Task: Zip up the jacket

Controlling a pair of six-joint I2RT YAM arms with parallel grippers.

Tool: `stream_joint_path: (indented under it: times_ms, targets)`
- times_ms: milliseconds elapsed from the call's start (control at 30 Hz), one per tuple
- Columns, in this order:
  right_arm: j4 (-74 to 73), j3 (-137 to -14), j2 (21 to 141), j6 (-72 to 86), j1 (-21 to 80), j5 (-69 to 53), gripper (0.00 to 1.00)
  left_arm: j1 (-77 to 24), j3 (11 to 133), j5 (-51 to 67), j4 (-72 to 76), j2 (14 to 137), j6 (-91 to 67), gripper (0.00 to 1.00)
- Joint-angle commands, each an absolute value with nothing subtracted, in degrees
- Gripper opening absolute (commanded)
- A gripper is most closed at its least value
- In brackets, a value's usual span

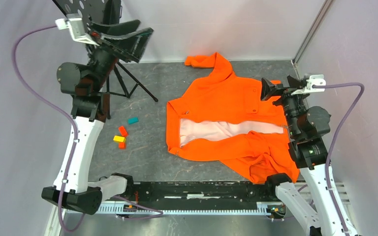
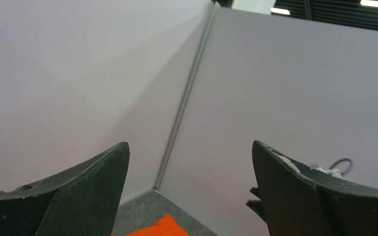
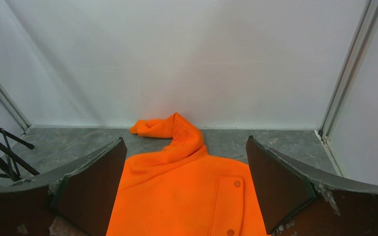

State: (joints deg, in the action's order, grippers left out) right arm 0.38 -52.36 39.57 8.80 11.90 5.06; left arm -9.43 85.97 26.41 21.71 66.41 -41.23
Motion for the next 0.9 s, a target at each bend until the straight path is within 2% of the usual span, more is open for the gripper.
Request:
stream_joint_path:
  times_ms: [0, 333, 533, 600, 867]
  targets:
    - [-1.69, -49.94, 39.34, 9.17, 12.0, 7.7, 0.99, -16.11, 88.31, 31.87, 16.16, 67.17, -35.28, 1.0]
    - [-0.66, -39.37, 43.45, 9.77, 12.02, 4.42, 0.99, -31.39, 84.45, 29.53, 4.9, 69.22, -22.71, 1.0]
    - [2.17, -35.34, 55.42, 11.95, 11.78, 1.47, 0.99, -35.9, 79.8, 30.48, 2.09, 70.84, -21.88, 1.0]
    - [2.2, -34.9, 59.28, 13.48, 10.65, 0.37, 0.93, -36.71, 78.21, 29.75, 0.68, 70.97, -21.25, 1.0]
    - [7.94, -27.71, 65.07, 27.45, -7.03, -5.4, 0.83, -36.99, 74.34, 26.31, -7.14, 71.8, -17.55, 1.0]
